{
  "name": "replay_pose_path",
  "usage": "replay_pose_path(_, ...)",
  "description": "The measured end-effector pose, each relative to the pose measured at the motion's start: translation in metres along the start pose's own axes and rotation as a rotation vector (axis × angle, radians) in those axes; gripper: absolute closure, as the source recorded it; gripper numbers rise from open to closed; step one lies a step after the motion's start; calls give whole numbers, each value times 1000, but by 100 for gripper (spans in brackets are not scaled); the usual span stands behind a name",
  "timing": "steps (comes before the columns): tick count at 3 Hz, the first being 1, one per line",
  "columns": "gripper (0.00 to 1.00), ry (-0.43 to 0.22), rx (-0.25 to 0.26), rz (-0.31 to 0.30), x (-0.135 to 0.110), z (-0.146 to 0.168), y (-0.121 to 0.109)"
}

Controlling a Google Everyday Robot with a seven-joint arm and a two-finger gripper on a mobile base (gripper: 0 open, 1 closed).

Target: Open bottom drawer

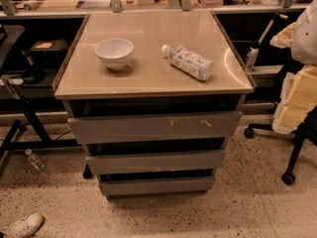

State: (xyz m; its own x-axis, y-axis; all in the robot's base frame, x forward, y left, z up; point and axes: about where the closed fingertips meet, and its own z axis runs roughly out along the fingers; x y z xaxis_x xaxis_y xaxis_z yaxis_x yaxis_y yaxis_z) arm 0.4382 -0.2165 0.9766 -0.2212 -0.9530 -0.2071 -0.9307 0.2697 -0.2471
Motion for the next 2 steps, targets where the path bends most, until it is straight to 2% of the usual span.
replay_pose_path(1, 0, 5, 14, 2, 1, 5, 2)
replay_pose_path(2, 0, -13, 5, 22, 3, 37, 23)
